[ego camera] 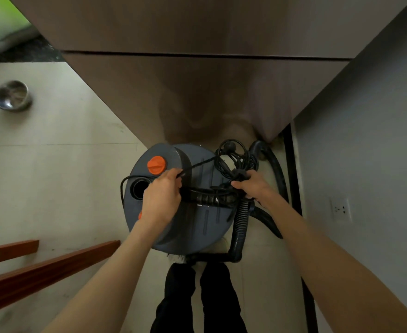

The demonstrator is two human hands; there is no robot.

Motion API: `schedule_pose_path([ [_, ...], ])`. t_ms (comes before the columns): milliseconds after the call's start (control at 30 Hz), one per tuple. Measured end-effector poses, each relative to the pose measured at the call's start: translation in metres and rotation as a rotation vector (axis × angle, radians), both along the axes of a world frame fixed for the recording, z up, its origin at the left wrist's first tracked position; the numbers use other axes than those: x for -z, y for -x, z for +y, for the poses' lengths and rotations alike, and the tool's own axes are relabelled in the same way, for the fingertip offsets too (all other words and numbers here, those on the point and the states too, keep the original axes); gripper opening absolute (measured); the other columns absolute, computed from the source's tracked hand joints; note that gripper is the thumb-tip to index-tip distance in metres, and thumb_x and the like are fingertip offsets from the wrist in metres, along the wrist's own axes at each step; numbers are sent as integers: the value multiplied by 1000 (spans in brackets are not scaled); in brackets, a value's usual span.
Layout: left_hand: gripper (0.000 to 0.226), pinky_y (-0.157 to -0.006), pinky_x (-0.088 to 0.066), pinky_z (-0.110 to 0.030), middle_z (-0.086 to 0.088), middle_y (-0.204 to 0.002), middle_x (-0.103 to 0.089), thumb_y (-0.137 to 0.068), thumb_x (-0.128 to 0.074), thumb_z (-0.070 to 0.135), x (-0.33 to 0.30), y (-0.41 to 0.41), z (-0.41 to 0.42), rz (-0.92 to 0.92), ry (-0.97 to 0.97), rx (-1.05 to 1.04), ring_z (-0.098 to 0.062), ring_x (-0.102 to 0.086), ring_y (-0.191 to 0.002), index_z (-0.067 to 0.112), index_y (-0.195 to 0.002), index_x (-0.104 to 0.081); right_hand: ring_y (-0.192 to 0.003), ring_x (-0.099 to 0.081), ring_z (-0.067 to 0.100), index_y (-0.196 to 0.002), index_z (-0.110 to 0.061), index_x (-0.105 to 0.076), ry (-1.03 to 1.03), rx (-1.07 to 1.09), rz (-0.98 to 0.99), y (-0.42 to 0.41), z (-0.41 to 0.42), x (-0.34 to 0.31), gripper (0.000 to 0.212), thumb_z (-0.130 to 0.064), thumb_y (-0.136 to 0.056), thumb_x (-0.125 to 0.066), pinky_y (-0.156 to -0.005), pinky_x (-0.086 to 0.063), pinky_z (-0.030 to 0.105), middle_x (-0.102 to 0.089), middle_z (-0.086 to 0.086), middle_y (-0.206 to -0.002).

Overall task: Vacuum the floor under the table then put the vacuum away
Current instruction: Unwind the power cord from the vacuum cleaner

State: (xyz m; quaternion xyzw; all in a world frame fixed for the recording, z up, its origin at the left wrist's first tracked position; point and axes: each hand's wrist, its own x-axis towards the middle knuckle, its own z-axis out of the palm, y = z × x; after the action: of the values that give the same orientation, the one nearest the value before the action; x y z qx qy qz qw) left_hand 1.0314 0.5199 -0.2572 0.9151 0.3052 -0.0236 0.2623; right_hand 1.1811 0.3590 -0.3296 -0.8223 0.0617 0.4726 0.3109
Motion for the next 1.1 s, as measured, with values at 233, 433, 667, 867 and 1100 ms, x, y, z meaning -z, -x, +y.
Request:
schedule_pose_path([
  [233, 23, -72, -39, -26, -11, -91, -66, -96, -45, 5, -31, -51, 9, -226, 65, -8, -31, -61, -86, 3, -110, -63, -109, -59, 28, -127, -14, -51, -41, 31, -20, 8, -6, -1, 49, -21, -83, -71, -96, -48, 46, -61, 10, -119],
  [433, 24, -60, -31, -2, -1, -79, -60, -96, -44, 3, -45, -78, 1, -341, 141, 108, -2, -47, -60, 2, -109, -64, -106, -61, 27, -127, -14, -49, -50, 45, -23, 10, -8, 3, 47, -21, -85, -69, -95, -49, 45, -64, 9, -113],
  [667, 23, -59, -34, -4, 0, -76, -61, -96, -45, 1, -42, -109, -10, -314, 279, 135, 8, -49, -58, 5, -105, -66, -98, -62, 22, -127, -16, -52, -123, 61, -10, 5, -7, 4, 40, -18, -89, -65, -88, -48, 36, -65, 4, -101],
  [867, 23, -58, -34, -3, 4, -76, -62, -95, -46, 2, -35, -107, -19, -334, 331, 39, 5, -49, -57, 6, -108, -65, -69, -58, 11, -125, -14, -55, -236, 176, 76, 4, -10, 0, 38, -7, -88, -63, -57, -43, 17, -63, 2, -84],
  [1100, 24, -61, -33, -3, 10, -71, -58, -95, -46, 1, -45, -110, -6, -388, 279, 1, 2, -51, -65, 7, -105, -67, -58, -46, 10, -124, -20, -56, -406, 360, 175, -1, 13, -10, 40, -1, -89, -59, -52, -35, 22, -60, 7, -83],
])
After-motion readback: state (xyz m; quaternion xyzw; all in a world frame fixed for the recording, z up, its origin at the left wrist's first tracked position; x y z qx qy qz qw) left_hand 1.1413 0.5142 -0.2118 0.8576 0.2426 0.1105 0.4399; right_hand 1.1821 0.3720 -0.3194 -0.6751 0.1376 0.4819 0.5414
